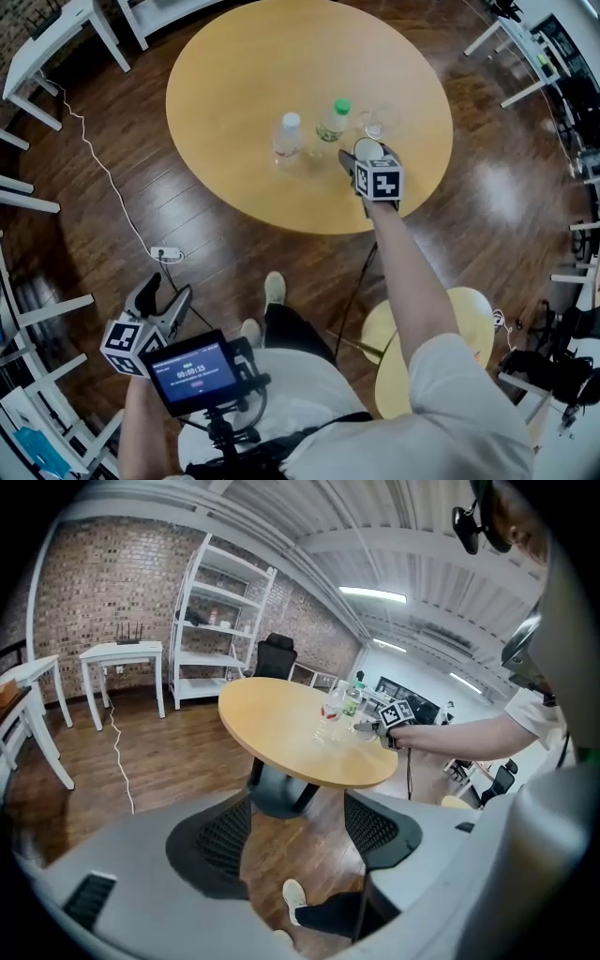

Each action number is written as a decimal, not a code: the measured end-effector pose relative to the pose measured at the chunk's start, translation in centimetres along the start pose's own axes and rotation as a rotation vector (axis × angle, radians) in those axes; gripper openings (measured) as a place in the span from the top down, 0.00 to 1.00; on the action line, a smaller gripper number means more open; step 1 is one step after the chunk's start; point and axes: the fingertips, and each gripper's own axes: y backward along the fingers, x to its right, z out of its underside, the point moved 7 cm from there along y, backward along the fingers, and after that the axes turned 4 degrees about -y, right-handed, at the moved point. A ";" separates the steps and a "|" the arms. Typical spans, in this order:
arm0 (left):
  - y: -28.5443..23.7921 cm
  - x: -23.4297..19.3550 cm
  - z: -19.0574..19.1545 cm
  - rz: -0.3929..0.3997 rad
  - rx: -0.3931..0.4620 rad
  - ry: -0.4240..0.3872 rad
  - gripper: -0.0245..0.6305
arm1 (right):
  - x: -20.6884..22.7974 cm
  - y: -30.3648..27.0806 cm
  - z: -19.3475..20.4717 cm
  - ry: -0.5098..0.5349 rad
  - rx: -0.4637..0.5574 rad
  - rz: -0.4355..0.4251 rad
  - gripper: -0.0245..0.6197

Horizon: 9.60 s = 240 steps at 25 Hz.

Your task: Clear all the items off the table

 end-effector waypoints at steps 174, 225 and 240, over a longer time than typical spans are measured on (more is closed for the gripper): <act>5.9 41.7 15.3 0.472 -0.043 -0.384 0.48 | 21.2 50.8 52.1 -0.068 -0.365 0.196 0.36; -1.3 2.0 -2.1 0.031 0.080 -0.073 0.48 | 7.6 2.7 6.7 0.054 -0.479 0.129 0.35; -9.8 4.1 -6.9 0.119 0.016 -0.153 0.48 | 7.6 -1.8 7.5 0.014 -0.472 0.110 0.18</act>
